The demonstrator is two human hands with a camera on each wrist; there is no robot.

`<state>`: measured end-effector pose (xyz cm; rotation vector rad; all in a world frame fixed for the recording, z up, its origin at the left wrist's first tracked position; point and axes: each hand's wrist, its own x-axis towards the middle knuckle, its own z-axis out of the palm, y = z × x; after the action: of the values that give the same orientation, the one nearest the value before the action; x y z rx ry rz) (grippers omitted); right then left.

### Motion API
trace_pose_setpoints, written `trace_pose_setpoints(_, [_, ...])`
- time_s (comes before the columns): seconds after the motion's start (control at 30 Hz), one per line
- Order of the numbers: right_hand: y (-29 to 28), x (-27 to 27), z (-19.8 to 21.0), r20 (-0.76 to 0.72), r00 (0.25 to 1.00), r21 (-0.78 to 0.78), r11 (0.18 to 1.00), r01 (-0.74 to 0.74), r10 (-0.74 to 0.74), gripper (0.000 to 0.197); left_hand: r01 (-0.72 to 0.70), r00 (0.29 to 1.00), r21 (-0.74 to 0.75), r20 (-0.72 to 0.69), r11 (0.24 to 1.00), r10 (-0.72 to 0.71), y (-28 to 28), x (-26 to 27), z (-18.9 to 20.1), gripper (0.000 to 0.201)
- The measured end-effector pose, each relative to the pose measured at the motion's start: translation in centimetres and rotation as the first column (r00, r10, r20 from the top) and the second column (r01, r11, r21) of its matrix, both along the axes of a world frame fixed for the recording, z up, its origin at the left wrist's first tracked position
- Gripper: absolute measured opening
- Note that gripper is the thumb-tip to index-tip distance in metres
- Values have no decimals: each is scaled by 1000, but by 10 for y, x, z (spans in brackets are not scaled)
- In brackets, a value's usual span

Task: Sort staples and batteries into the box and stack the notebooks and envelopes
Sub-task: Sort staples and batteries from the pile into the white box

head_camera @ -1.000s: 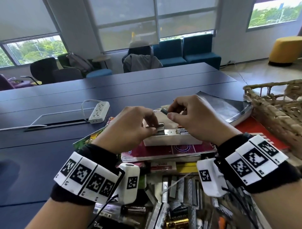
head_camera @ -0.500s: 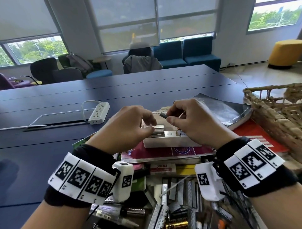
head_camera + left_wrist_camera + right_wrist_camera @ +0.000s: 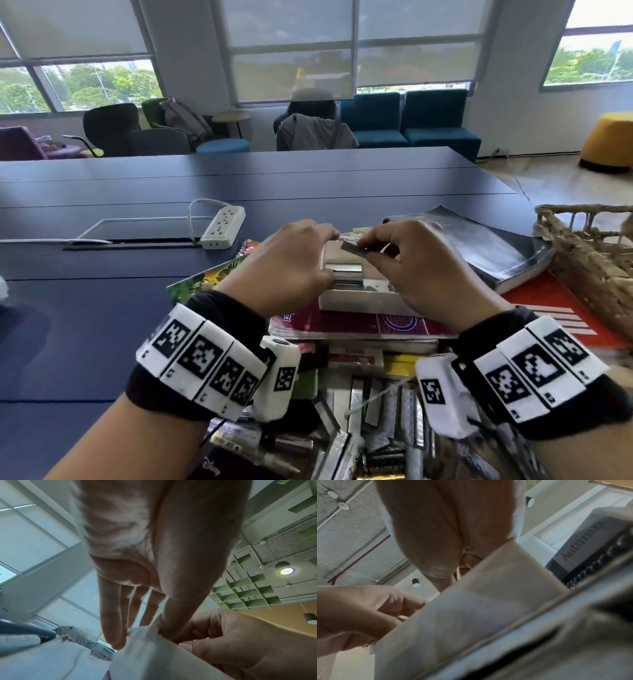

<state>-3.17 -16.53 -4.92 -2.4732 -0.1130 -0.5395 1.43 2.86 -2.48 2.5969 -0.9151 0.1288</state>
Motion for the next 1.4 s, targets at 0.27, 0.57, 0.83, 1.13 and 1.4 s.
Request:
trace_pose_setpoints(0.27, [3, -4, 2, -130, 991, -73, 997, -20, 10, 22, 29, 999, 1, 15, 1000, -29, 0, 1, -1, 44])
trace_pose_setpoints(0.57, [6, -8, 4, -182, 983, -73, 996, -54, 40, 32, 30, 999, 6, 22, 1000, -30, -2, 1, 0, 49])
trace_pose_setpoints(0.83, [5, -8, 4, -188, 982, -38, 999, -35, 28, 31, 23, 1000, 13, 17, 1000, -24, -2, 0, 0, 48])
trace_pose_setpoints(1.13, [4, -11, 6, -127, 991, 6, 999, -46, 47, 24, 10, 1000, 31, 6, 999, -10, -2, -1, 1, 48])
trace_pose_setpoints(1.4, [0, -22, 27, -84, 985, -76, 985, -155, 149, 17, 8, 999, 59, -32, 998, -7, -1, -10, 9, 53])
